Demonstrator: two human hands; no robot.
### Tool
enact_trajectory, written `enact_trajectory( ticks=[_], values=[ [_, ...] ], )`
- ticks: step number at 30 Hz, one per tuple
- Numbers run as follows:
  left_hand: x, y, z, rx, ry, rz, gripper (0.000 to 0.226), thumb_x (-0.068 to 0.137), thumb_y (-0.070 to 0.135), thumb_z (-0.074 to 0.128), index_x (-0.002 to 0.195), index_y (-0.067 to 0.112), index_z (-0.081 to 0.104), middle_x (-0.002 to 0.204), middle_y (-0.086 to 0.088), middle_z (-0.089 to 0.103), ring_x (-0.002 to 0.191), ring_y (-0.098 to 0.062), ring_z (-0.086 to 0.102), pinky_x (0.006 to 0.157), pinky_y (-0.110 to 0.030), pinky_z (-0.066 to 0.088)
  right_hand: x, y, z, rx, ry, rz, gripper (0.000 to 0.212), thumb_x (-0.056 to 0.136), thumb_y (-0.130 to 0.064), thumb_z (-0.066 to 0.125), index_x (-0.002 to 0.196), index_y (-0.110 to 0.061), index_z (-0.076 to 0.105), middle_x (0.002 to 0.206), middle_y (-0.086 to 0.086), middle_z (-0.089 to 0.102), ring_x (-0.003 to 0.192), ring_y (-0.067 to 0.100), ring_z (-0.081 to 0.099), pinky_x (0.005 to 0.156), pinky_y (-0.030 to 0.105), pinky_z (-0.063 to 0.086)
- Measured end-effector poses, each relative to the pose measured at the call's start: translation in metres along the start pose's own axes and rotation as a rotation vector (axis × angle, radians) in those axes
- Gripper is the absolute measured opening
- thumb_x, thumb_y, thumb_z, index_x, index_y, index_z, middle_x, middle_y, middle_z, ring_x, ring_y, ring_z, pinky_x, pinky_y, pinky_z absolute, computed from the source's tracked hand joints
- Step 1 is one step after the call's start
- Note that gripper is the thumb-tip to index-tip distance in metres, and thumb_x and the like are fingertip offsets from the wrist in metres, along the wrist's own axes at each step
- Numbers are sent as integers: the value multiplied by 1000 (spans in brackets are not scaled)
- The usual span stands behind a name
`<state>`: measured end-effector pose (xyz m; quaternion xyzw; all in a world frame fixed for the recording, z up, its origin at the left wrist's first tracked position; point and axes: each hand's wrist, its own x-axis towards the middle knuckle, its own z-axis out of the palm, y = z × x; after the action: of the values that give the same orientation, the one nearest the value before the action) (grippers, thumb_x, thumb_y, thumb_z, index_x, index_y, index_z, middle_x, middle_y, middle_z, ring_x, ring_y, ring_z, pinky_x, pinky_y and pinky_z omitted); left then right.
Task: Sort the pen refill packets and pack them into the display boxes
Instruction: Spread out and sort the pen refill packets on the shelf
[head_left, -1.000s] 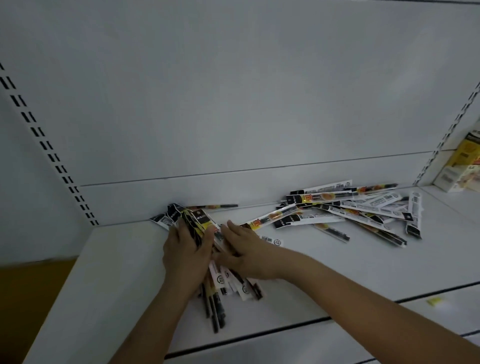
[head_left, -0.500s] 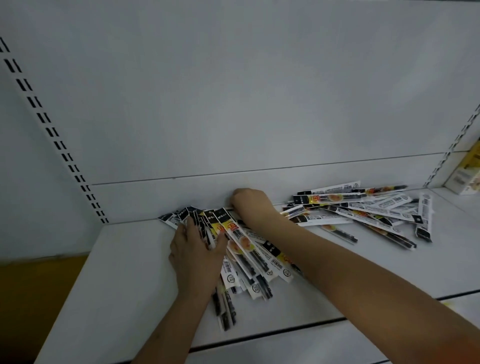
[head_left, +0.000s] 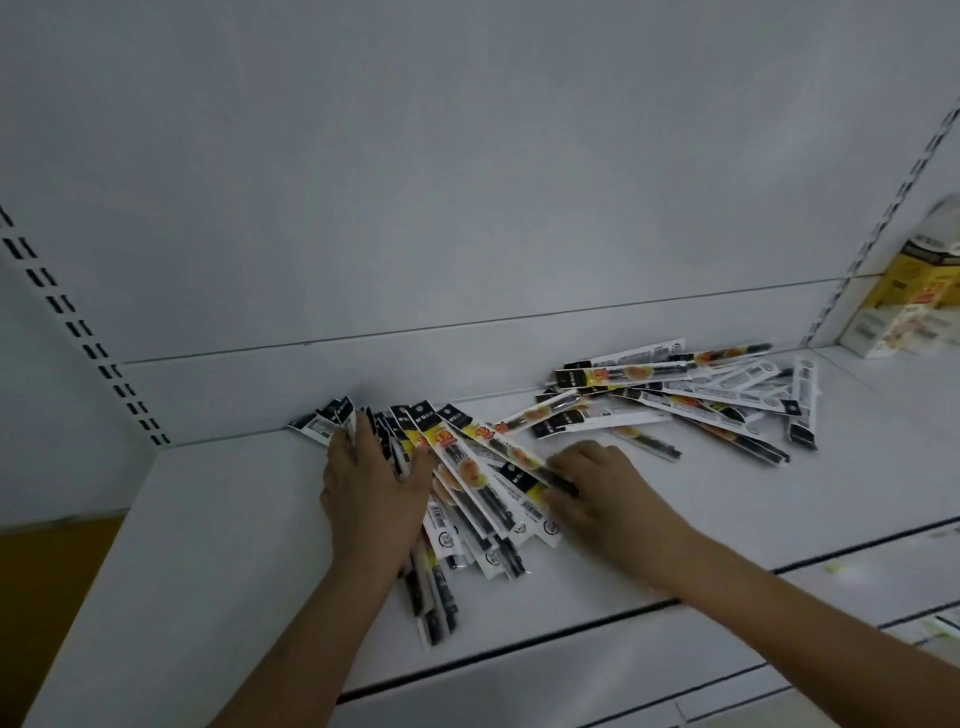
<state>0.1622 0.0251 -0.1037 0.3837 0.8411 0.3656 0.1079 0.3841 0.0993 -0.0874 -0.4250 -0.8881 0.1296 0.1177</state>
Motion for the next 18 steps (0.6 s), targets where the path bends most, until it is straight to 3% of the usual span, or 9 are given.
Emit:
enact_trajectory(
  ticks=[2,4,6,8,11,13,15,18],
  values=[
    [-1,4,3,26,1,3,83,93,53,51,157,20,10,163,-15,10,148,-34,15,118,-50,16,-5,-5,26,2,140,-63,38,97,-30,48,126,-10,61,121,7,57,106,27,52,94,37,47],
    [-1,6,4,38,-10,-2,85,92,54,52,157,20,10,163,-16,10,148,-35,14,118,-51,16,7,-23,39,129,122,-75,40,97,-26,44,128,-6,59,123,13,56,107,31,51,95,41,46],
    [-1,7,5,37,-10,-10,88,90,58,53,157,19,11,162,-16,11,147,-37,16,117,-52,18,21,-38,37,285,71,-113,37,99,-23,45,128,-4,58,124,16,56,109,30,51,98,36,43],
    [0,8,4,34,-2,-9,91,87,61,53,156,20,12,162,-17,13,146,-38,18,117,-54,21,34,-29,20,286,114,-154,36,98,-22,51,130,-6,57,129,15,55,117,27,50,101,31,38],
    [-3,8,3,22,-7,6,92,87,63,52,157,20,10,162,-17,11,147,-39,17,117,-55,20,55,34,-19,-88,189,-143,57,91,-47,54,141,-21,46,142,6,46,130,27,41,109,46,36],
    [-7,8,5,35,-14,7,92,88,63,50,157,19,9,163,-16,10,148,-38,15,118,-54,18,68,85,-45,-284,76,-53,84,79,-68,57,149,-27,34,151,3,36,139,29,31,114,50,28],
    [-8,9,8,58,-13,19,91,88,62,49,157,18,9,163,-17,10,148,-37,14,117,-54,18,76,123,-59,-300,-54,55,105,69,-80,59,152,-27,25,156,2,28,143,28,26,118,45,23],
    [-3,12,12,83,-29,20,89,89,60,49,157,21,8,164,-14,8,149,-34,11,118,-53,15,87,145,-55,-283,-80,118,108,65,-90,46,150,-26,28,149,1,34,134,28,38,113,43,31]
  ],
)
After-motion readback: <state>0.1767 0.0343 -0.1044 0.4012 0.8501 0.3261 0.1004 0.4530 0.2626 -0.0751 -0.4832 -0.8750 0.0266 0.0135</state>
